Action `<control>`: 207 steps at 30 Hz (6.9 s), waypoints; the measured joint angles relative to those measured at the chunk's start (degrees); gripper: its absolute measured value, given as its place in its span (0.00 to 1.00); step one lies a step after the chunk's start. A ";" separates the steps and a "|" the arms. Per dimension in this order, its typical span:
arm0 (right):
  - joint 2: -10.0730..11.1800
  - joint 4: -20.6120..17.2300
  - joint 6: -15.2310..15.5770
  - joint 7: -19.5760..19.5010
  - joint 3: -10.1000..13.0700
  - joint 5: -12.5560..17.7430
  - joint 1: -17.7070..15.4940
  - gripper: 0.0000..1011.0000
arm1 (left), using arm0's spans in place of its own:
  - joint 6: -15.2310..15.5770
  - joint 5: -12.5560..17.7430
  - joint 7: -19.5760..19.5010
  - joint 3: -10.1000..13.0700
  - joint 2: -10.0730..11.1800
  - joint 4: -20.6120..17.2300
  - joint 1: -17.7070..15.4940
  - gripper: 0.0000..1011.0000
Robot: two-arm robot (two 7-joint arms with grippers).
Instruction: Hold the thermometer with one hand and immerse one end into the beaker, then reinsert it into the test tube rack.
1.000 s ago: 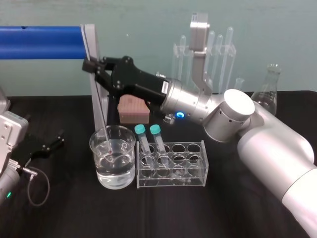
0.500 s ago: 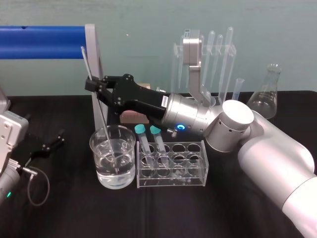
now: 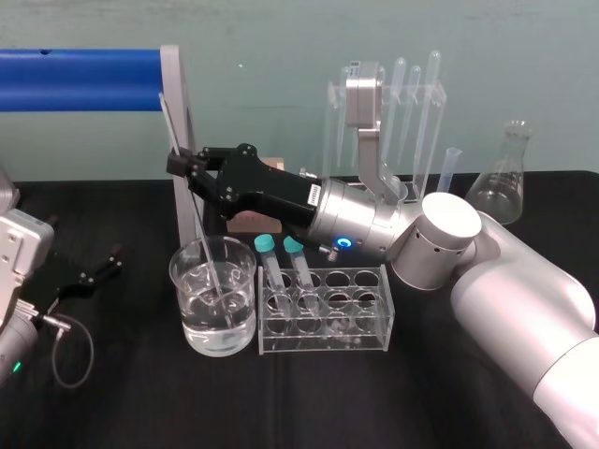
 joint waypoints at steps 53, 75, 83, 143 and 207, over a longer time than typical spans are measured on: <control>1.20 -2.84 1.33 -1.29 0.17 -1.32 -1.22 0.05 | 0.00 0.00 0.00 0.00 0.00 0.00 0.00 1.00; 1.73 -4.06 1.61 -1.28 -0.17 -1.36 -1.59 0.05 | 0.00 0.00 0.00 0.00 0.00 0.00 0.00 1.00; 1.92 -4.47 1.68 -1.52 -0.32 -1.42 -1.84 0.06 | 0.00 0.00 0.00 0.00 0.00 0.00 0.00 1.00; 1.92 -3.88 1.81 -1.19 -0.60 -1.24 -1.89 0.05 | 0.00 0.00 0.00 0.00 0.00 0.00 0.00 1.00; 19.55 -30.79 7.83 -11.35 12.36 7.91 -4.69 0.06 | 0.00 0.00 0.00 0.00 0.00 0.00 0.00 1.00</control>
